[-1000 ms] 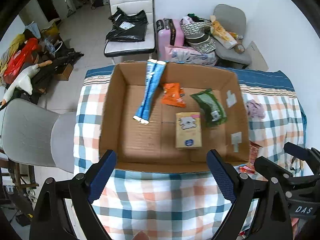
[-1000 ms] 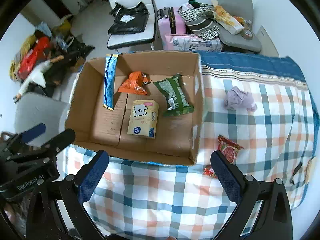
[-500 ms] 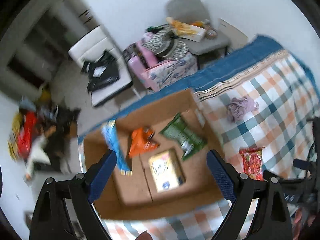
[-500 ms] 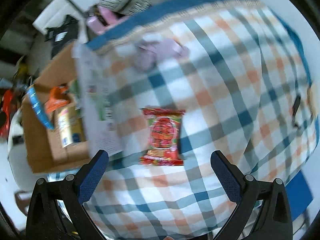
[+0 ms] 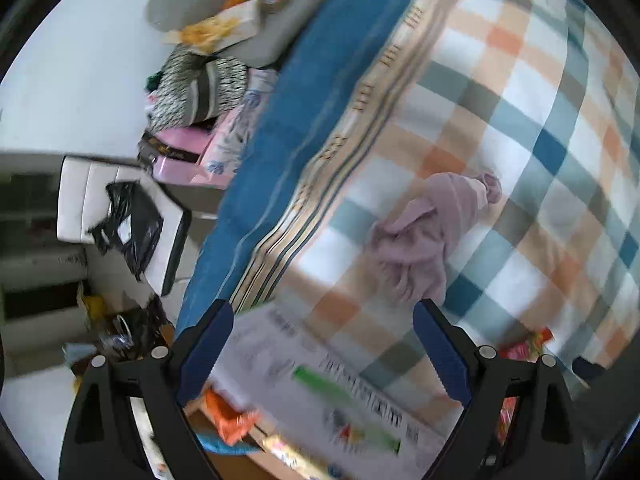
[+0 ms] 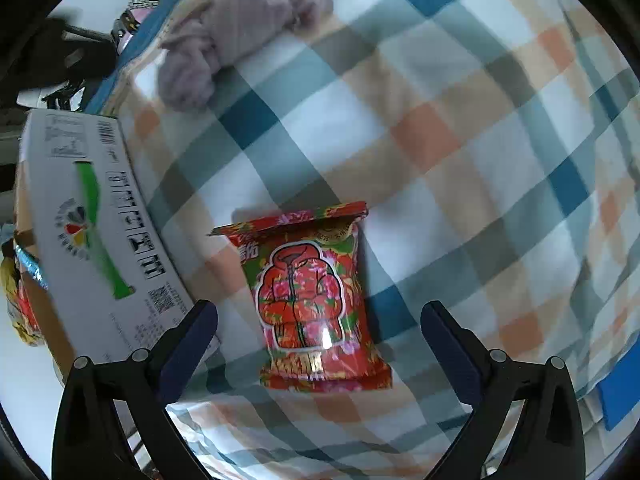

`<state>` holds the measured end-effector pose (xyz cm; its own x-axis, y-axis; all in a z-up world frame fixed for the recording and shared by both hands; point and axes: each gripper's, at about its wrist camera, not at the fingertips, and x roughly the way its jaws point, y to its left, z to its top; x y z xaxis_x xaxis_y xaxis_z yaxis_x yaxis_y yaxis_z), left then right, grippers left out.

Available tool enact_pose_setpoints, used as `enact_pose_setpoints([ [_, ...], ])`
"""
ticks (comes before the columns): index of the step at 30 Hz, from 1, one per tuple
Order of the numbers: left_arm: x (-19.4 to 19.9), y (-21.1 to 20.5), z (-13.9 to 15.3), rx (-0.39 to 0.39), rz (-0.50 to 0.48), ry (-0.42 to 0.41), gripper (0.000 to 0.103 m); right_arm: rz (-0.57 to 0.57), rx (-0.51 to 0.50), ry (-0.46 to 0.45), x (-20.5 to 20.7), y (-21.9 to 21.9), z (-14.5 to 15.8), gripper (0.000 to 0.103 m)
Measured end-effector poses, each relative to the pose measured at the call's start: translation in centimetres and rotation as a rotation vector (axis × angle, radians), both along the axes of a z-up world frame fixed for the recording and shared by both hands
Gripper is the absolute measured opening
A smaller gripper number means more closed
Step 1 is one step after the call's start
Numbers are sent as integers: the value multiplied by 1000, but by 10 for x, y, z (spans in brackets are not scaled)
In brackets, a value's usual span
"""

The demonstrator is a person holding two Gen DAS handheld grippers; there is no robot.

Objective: Organize soft objects
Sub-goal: 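Grasp the lilac cloth with the left tool while the right tool grasps the red bag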

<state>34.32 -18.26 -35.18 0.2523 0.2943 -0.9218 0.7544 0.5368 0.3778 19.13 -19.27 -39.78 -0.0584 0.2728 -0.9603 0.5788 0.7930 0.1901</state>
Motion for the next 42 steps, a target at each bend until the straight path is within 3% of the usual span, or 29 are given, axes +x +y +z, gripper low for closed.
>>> enact_pose_setpoints([
  [2,1,-12,-18,24,-32,6,92,-8,8,7,1,0,-9,96],
  [10,-9,-38,-66,98,-167,55,94,12,-15,50,4,10,-31,93],
  [14,-21,-43,-77,115,-227,68,94,47,-64,76,14,23,-33,77],
  [18,-24,-46,-79,90,-226,83,91,54,-79,98,15,33,-34,70],
  [22,-25,-48,-76,70,-217,106,71,65,-80,107,11,26,-33,56],
  [28,-28,-53,-74,48,-193,135,43,67,-58,111,-1,19,-38,52],
  [34,-34,-56,-67,27,-220,142,43,84,-64,106,-15,12,-36,51],
  [42,-42,-65,-77,56,-234,134,43,83,-87,125,-13,7,-39,51],
])
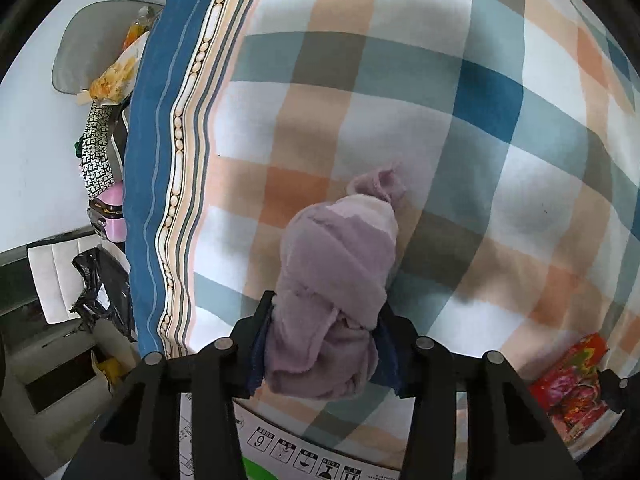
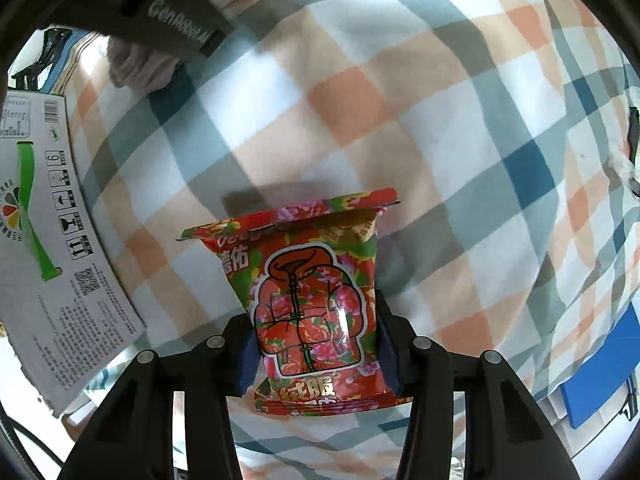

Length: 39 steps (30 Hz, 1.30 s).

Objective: Organize soft objects
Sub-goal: 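Grasp the lilac cloth with the left tool while the right tool grasps the red bag, then carry the lilac cloth and red bag into the box and release both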

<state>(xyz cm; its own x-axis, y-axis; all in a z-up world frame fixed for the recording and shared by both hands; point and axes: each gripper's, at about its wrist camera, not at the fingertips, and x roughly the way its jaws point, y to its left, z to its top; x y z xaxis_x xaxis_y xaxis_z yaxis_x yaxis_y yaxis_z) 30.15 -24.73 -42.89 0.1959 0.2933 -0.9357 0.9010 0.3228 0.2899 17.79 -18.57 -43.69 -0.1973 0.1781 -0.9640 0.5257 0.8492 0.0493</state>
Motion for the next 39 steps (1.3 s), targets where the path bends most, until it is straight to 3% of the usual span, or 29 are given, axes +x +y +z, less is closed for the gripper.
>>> enact_pose_setpoints([
  [8,-11,-1,12,-40,8,-47,32,-5,5,-5,-6,2,-3,50],
  [18,-15,21,53,-175,155,-59,31,-10,-1,-73,-24,-20,27,49],
  [29,-30,65,138,-396,432,-25,31,-27,2,-187,-28,-28,97,49],
  [39,-63,178,235,-634,699,-78,31,106,24,-348,-20,-5,192,49],
])
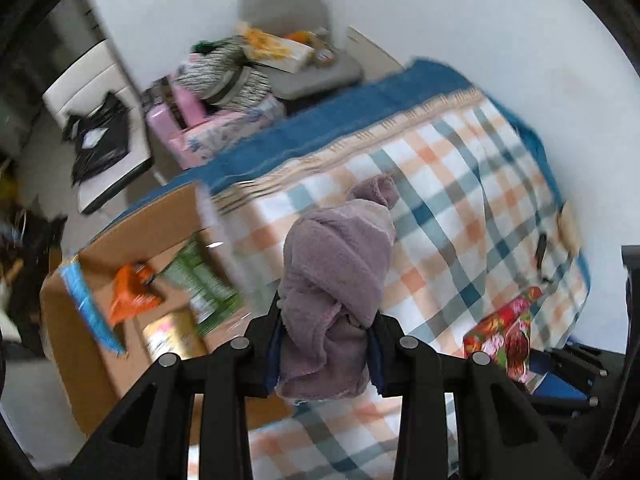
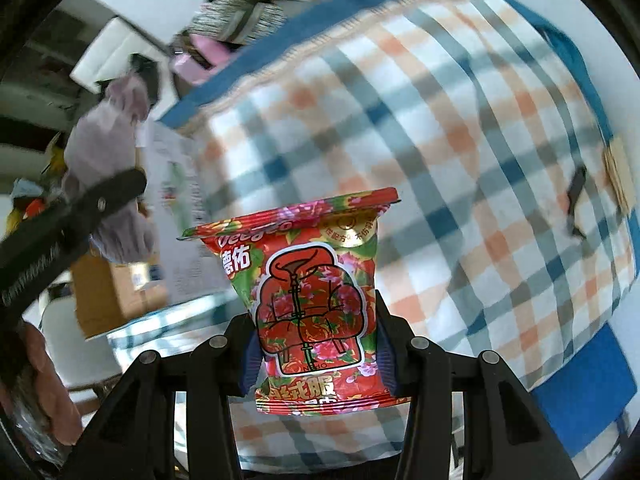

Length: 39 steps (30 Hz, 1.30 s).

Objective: Organize soft objects
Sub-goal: 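Carry the lilac cloth and red bag into the box and release both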

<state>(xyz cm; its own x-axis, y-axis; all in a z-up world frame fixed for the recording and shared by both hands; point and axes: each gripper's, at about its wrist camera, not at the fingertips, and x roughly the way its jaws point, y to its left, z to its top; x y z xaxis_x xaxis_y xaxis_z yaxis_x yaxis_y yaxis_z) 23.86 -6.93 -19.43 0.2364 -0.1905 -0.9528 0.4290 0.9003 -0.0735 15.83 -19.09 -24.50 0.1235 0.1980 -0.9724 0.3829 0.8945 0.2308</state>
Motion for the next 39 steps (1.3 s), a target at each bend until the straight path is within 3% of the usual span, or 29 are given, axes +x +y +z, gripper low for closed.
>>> enact_pose_setpoints([
  [4,-7,68,26,-33,112,-29,31,86,19,-63,12,33,36,49],
  [9,-9,149,36,-36,247,-27,31,198,40,-104,34,90,57,49],
  [16,-6,231,2,-6,397,59,31,294,30,-83,68,156,48,49],
  [27,16,280,-124,-6,462,388,32,351,-100,40,111,212,-21,49],
  [31,24,285,-146,-8,470,440,32,363,-153,68,120,219,-38,49],
  [39,31,283,-164,24,456,452,34,365,-171,124,129,223,-62,50],
])
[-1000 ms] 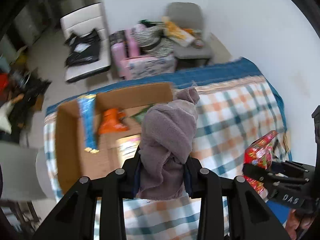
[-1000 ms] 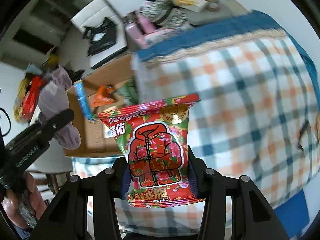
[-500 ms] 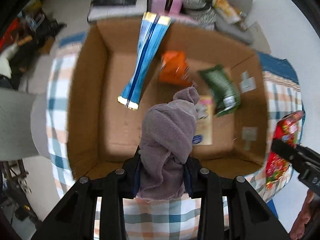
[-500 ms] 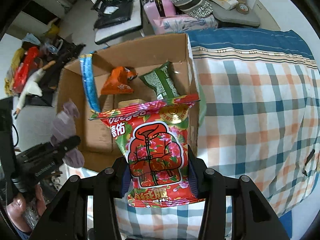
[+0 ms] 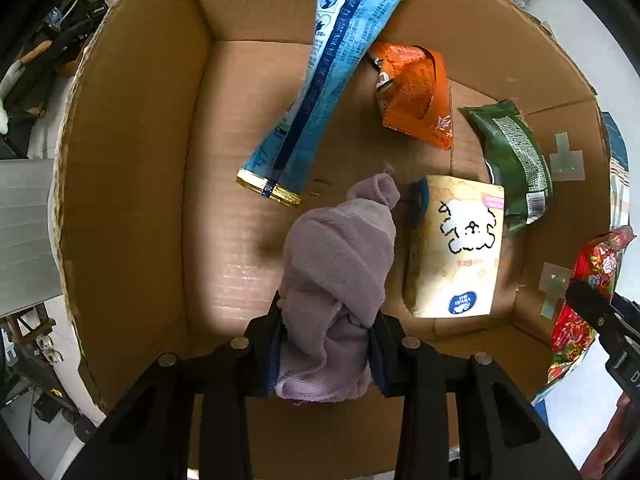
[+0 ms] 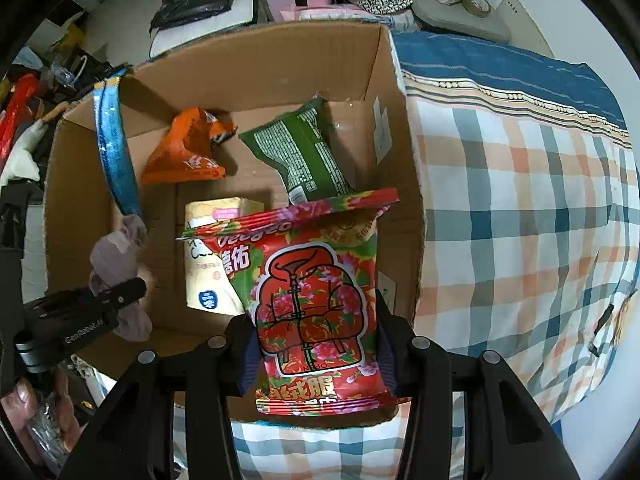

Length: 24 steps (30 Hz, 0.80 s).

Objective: Organize soft objects
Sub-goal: 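Carry the lilac cloth and red bag into the box and release both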

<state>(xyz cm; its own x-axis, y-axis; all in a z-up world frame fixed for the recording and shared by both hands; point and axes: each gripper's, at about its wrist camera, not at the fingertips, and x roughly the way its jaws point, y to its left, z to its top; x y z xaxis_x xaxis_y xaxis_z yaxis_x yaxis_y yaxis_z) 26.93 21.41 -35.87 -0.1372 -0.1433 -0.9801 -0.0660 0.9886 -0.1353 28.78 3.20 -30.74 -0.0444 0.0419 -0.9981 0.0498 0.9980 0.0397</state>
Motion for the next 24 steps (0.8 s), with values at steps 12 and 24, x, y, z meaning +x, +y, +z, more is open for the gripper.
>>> enact_pose_setpoints([
  [12,-5,-19,21,93,-24,-44,38,15,9,-5,3,4,1,61],
  [24,-10,-21,74,125,9,-160,90,67,9,-30,-7,15,10,99],
])
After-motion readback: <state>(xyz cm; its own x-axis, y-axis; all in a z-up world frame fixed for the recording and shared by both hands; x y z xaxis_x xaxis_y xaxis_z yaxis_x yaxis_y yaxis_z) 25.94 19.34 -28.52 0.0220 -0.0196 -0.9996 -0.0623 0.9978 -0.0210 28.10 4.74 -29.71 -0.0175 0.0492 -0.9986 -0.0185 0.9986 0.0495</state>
